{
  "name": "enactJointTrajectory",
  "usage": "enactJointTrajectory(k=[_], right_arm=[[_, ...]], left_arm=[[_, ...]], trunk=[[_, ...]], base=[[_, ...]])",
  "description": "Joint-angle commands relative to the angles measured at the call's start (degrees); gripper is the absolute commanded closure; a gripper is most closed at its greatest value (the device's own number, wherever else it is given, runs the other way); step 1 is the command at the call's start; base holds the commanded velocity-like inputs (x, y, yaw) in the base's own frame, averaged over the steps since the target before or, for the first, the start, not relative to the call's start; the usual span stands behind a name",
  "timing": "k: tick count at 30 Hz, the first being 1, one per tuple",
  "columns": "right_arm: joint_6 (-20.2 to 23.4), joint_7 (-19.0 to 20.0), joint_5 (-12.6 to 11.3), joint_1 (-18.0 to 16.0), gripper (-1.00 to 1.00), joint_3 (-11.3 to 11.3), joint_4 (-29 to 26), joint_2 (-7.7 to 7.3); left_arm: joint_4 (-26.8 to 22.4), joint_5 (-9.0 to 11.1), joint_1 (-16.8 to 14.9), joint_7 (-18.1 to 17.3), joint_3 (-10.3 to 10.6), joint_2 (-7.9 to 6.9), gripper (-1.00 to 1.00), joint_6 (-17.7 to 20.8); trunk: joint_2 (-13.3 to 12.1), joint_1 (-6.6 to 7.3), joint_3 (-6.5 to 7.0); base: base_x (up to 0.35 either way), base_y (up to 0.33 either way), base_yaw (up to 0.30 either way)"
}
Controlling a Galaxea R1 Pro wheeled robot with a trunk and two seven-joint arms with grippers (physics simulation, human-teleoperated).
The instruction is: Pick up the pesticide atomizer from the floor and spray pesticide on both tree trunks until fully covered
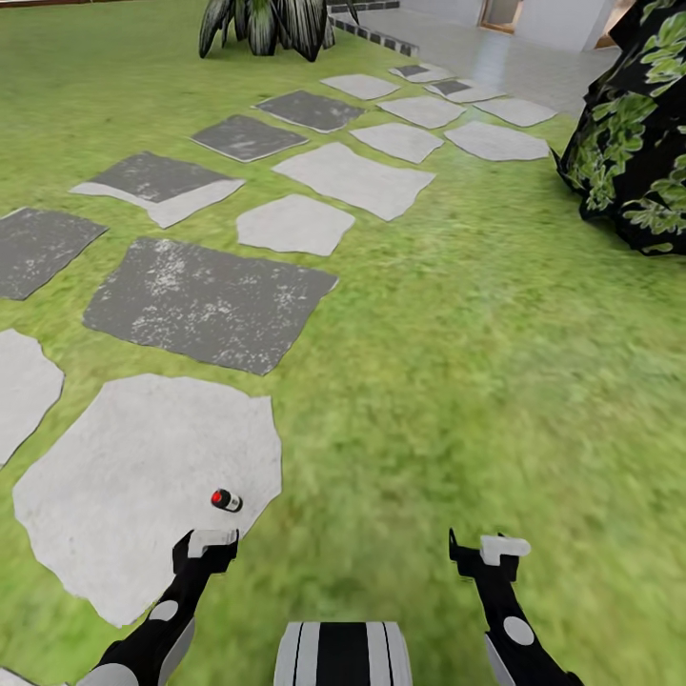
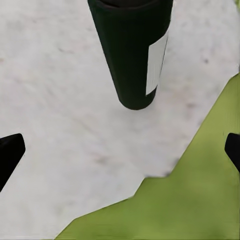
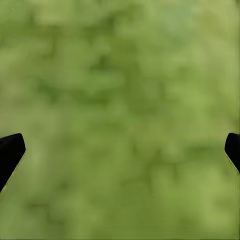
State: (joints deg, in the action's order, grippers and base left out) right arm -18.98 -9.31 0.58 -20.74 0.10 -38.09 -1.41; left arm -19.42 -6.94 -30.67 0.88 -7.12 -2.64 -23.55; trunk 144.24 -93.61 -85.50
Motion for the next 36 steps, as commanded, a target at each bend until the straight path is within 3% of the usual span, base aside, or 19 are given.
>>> enactJointTrajectory(k=[1, 17, 36], right_arm=[[0.00, 0.00, -0.02, 0.00, -1.00, 0.00, -0.02, 0.00], [0.00, 0.00, -0.01, 0.00, -1.00, -0.01, -0.05, -0.09], [0.00, -0.01, 0.03, 0.00, -1.00, -0.01, 0.04, -0.09]], left_arm=[[0.00, 0.00, 0.00, 0.00, 0.00, 0.00, -1.00, 0.00], [0.00, -0.09, 0.00, 0.00, 0.00, 0.00, -1.00, 0.00], [0.00, -0.06, 0.17, 0.00, 0.09, 0.00, -1.00, -0.95]], trunk=[[0.00, 0.00, 0.00], [0.00, 0.00, 0.00], [0.00, 0.00, 0.04]], base=[[0.283, 0.000, 0.000], [0.132, 0.000, 0.000], [0.007, 0.000, 0.000]])
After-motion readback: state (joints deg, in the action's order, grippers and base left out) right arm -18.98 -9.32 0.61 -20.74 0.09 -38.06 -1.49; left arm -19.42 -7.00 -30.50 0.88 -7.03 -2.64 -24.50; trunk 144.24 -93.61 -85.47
